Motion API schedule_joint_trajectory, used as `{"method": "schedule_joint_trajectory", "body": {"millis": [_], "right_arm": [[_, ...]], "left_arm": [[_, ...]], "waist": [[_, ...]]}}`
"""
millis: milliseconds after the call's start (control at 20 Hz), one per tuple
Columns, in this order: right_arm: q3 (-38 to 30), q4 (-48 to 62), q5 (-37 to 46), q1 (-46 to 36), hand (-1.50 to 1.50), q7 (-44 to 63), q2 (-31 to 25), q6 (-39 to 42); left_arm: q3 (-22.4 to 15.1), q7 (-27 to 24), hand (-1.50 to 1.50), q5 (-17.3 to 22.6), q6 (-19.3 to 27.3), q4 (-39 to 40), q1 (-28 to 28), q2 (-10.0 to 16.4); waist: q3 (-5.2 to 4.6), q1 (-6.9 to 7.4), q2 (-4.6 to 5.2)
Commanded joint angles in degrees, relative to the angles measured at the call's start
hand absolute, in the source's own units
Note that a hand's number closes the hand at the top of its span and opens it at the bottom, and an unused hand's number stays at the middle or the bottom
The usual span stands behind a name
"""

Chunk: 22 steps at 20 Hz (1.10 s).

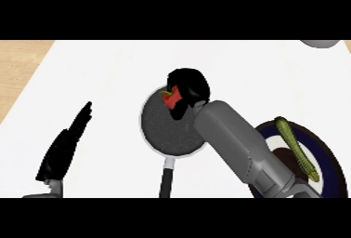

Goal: Pick the bell pepper from the plate and place it in the pan

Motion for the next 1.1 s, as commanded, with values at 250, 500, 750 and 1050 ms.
{"method": "schedule_joint_trajectory", "body": {"millis": [250,500,750,1050], "right_arm": [[-3.82,3.44,-24.71,1.62,-1.50,-1.51,0.06,1.56],[-4.83,2.65,-29.63,0.61,-1.50,-11.30,0.06,-9.96],[-7.21,3.18,-35.50,-0.26,-1.50,-15.42,0.06,-21.83],[-15.76,8.46,-40.28,-1.63,-1.50,-20.10,0.06,-24.47]], "left_arm": [[-0.86,0.82,0.00,-0.77,-0.11,1.13,-3.55,-0.62],[-2.06,2.28,0.00,-2.21,1.56,1.21,-4.12,-2.38],[-0.34,-0.57,0.00,-0.95,0.01,1.89,-1.79,-0.36],[1.88,2.68,0.00,0.20,0.36,-0.46,-0.51,0.23]], "waist": [[0.10,1.49,0.54],[0.16,1.17,0.43],[0.08,1.01,0.13],[0.06,-3.01,-0.74]]}}
